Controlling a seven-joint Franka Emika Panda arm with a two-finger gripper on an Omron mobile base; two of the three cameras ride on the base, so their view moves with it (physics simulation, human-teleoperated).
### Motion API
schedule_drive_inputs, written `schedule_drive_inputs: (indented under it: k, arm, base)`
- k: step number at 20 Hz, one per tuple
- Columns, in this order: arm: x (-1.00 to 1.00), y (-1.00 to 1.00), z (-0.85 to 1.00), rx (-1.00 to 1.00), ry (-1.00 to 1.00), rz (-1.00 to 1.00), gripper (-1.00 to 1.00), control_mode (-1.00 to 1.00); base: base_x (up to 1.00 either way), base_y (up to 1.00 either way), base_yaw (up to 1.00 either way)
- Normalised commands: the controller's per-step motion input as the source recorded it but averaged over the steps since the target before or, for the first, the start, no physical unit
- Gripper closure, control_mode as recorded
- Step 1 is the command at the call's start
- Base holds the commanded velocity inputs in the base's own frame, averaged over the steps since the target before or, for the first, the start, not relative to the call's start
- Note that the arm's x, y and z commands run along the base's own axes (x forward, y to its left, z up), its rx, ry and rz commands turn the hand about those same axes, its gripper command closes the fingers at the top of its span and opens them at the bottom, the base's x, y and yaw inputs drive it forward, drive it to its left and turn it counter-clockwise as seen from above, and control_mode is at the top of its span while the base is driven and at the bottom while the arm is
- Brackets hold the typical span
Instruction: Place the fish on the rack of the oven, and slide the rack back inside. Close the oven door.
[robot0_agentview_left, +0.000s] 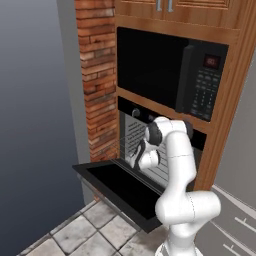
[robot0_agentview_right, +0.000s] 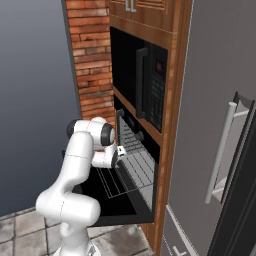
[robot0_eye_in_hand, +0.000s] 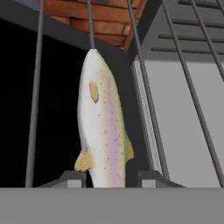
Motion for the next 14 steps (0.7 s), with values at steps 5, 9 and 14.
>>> schedule_drive_inputs:
  k: [5, 9, 14]
  arm:
    - [0.42, 0.0, -0.28, 0.0, 0.0, 0.0, -1.0, -1.0]
    - [0.3, 0.0, -0.18, 0.0, -0.01, 0.0, -1.0, -1.0]
    - [-0.65, 0.15, 0.01, -0.03, 0.0, 0.0, -1.0, -1.0]
  base:
    - [0.0, 0.0, 0.0]
    - [0.0, 0.0, 0.0]
    - [0.0, 0.0, 0.0]
